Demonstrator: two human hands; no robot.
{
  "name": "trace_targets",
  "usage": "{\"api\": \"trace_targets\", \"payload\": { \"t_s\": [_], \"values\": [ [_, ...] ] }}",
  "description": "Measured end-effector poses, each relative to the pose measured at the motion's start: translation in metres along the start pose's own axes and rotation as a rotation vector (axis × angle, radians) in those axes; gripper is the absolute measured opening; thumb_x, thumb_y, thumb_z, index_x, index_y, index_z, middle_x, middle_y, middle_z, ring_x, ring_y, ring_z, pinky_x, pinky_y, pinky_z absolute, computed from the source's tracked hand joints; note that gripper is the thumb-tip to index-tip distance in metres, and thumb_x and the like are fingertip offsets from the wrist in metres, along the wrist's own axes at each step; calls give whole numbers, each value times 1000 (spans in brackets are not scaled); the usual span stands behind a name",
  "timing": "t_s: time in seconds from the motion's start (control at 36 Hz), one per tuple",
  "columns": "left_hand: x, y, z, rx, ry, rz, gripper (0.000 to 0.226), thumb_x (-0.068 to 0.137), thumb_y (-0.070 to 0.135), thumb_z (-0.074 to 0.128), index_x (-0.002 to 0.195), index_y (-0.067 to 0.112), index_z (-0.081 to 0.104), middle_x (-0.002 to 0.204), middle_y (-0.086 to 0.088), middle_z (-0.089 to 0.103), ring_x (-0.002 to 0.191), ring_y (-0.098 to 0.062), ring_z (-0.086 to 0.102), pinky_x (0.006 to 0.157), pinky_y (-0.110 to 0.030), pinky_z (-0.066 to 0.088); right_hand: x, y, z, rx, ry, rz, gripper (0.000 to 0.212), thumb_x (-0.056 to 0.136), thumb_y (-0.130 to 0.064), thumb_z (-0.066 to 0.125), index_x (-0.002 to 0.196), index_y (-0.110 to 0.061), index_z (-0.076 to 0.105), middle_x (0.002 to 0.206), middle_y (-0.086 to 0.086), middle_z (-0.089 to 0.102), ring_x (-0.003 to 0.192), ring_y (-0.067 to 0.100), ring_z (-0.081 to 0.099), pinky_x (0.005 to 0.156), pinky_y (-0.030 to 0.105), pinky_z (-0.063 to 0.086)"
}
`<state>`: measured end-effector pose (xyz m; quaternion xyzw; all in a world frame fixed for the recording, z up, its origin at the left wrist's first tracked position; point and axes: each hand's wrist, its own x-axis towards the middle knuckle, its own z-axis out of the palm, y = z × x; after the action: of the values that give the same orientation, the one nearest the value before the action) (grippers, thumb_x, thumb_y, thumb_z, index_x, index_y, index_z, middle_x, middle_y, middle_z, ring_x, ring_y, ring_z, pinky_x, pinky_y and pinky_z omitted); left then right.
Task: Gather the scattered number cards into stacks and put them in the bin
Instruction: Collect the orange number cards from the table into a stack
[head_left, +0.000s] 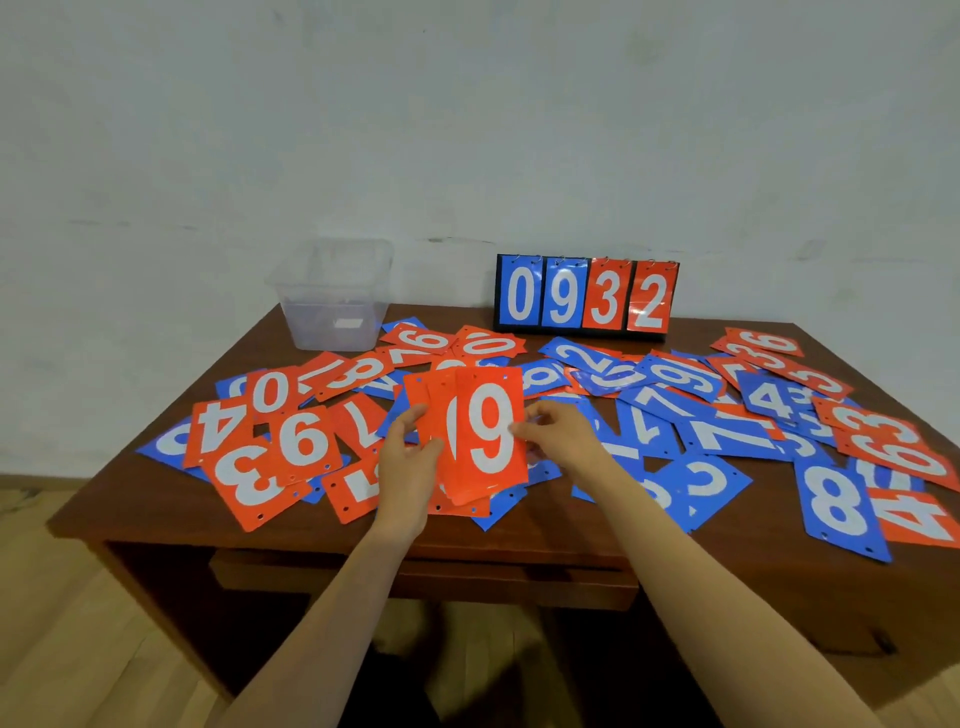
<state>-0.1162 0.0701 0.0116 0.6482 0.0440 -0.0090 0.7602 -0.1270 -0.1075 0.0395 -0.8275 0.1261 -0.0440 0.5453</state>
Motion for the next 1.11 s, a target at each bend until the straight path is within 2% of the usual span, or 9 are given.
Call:
{"api": "trace_targets", "payload": {
  "t_s": [0.17,0.25,0.42,0.5,0.58,0.72,0.83,0.94,1.11],
  "values": [
    [1,1,-15,-65,-7,-15,42,93,7,55,131,24,49,127,2,51,110,-21,59,81,-39,57,8,-6,28,-130,-24,-49,24,86,-19,68,98,0,61,98,17,67,73,23,64,66,28,56],
    [2,-3,-24,-60,-13,-3,43,91,6,58,129,24,48,125,2,52,112,-22,58,86,-44,55,12,-7,40,-182,-35,-73,26,87,-20,66,100,1,61,99,16,68,80,26,67,67,26,55],
    [8,-7,-40,91,67,51,45,91,6,58,129,27,47,121,7,46,109,-12,51,84,-38,55,17,1,56,-293,-50,-105,11,88,-14,64,94,-7,58,96,15,67,76,18,62,76,31,54],
    [14,-8,-52,154,138,80,43,91,8,59,127,30,47,130,4,48,120,-18,52,88,-44,55,26,8,59,-470,-36,-98,22,88,-22,64,104,-8,59,106,10,65,96,22,60,85,33,51],
    [17,-5,-62,205,183,103,44,92,7,57,130,27,46,137,-1,47,126,-20,48,89,-42,54,29,11,63,-619,-166,-96,38,87,-31,65,119,-11,57,121,8,59,109,22,56,90,30,47],
    [19,-4,-70,263,197,122,46,92,4,56,132,26,46,143,-2,43,132,-22,42,95,-46,51,31,20,74,-790,-352,-162,77,81,-43,69,143,-16,34,146,6,35,136,24,29,107,38,34],
    [18,-6,-69,314,196,116,44,92,1,55,130,23,49,143,-2,42,135,-22,38,99,-46,48,42,16,80,-819,-329,-172,84,80,-40,71,147,-16,27,152,6,28,141,25,20,111,40,28],
    [17,-7,-68,321,167,108,42,92,0,55,127,23,50,142,-2,43,133,-21,41,94,-44,52,57,6,77,-840,-373,-38,95,76,-43,75,149,-15,21,153,8,25,142,29,18,112,44,28],
    [21,-9,-67,329,153,101,39,92,3,56,124,24,52,139,-1,45,128,-21,46,89,-45,55,71,-2,75,-966,-405,95,102,68,-51,78,147,-15,24,153,13,19,143,36,12,113,52,26]
  ]
}}
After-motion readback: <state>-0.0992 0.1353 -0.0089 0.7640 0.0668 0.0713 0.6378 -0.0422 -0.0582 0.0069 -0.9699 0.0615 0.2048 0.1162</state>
